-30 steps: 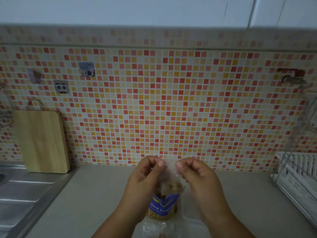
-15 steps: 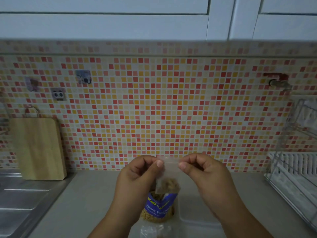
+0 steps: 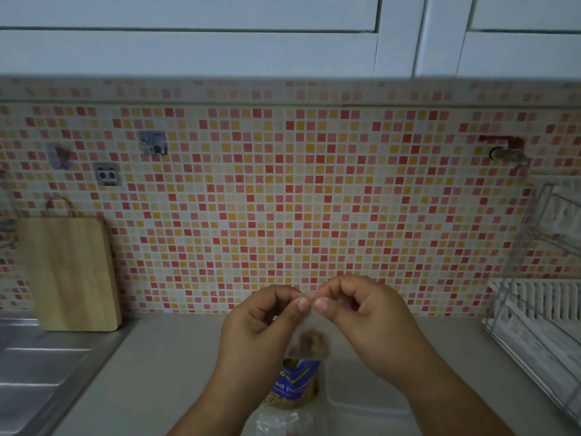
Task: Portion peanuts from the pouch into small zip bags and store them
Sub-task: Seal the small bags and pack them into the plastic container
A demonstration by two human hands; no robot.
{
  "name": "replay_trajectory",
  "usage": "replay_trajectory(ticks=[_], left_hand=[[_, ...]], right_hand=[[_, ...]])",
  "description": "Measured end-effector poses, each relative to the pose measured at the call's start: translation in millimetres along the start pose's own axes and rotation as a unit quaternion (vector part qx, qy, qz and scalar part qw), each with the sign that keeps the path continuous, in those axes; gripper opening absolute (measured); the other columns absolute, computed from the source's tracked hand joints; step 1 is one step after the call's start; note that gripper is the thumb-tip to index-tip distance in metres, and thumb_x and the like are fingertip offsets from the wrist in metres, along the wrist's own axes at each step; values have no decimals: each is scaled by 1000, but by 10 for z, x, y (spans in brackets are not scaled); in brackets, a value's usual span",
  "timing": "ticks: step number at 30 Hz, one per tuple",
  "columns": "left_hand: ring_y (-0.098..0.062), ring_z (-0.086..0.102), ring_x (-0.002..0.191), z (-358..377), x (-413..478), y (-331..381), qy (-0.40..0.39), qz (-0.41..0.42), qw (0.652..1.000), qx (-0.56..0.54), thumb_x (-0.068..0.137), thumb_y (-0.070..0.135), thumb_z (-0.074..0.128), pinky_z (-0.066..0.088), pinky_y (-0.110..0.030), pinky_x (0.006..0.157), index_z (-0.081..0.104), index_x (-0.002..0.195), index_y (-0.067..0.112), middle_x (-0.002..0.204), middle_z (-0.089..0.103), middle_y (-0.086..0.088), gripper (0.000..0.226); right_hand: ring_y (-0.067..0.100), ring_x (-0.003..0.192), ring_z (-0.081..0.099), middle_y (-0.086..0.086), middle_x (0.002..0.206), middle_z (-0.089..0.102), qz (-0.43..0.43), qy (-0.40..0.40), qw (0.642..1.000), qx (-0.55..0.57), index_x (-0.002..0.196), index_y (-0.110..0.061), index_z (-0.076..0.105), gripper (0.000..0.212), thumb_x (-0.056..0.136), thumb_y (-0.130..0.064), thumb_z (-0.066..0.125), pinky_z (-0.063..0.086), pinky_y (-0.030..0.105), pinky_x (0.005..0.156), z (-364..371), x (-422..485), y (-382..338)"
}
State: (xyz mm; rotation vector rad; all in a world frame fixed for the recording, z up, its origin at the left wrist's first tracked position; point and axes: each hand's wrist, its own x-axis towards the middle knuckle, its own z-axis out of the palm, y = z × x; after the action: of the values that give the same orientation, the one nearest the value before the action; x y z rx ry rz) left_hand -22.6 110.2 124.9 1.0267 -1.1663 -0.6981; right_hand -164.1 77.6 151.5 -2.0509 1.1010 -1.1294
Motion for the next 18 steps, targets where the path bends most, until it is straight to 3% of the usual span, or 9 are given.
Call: replay_trajectory(ticks=[5, 12, 15, 18], left_hand=[[-35, 62, 76, -4, -9, 7, 28, 22, 999, 15, 71, 33, 73, 53, -52, 73, 72, 71, 18, 71, 68, -6, 15], [-32, 61, 71, -45, -7, 32, 73, 37, 997, 12, 69, 32, 71, 54, -48, 71, 71, 71, 16, 73, 67, -12, 15], [-24, 62, 69, -46, 4, 57, 71, 27, 997, -3, 68, 30, 65, 55, -48, 72, 69, 71, 13, 73, 67, -13, 18], [-14, 69, 69, -30, 10, 35, 56, 32, 998, 19, 82, 21, 63, 58, -38, 69, 64, 72, 18, 68, 67, 1, 10]], right_hand=[[-4, 83, 47, -20, 78, 55, -21, 15, 997, -67, 70, -36, 58, 18, 86, -29, 62, 31, 11, 68, 30, -17, -68], [0, 82, 48, -16, 79, 55, -18, 22, 995, -96, 70, -34, 56, 19, 88, -29, 60, 34, 14, 71, -66, -7, -56], [3, 79, 52, -14, 76, 57, -30, 39, 995, -90, 68, -33, 55, 22, 88, -26, 60, 35, 14, 69, -51, 6, -25], [5, 66, 54, -6, 71, 62, -4, 45, 999, -16, 72, -23, 59, 17, 89, -23, 58, 41, 10, 60, -2, 29, 5]])
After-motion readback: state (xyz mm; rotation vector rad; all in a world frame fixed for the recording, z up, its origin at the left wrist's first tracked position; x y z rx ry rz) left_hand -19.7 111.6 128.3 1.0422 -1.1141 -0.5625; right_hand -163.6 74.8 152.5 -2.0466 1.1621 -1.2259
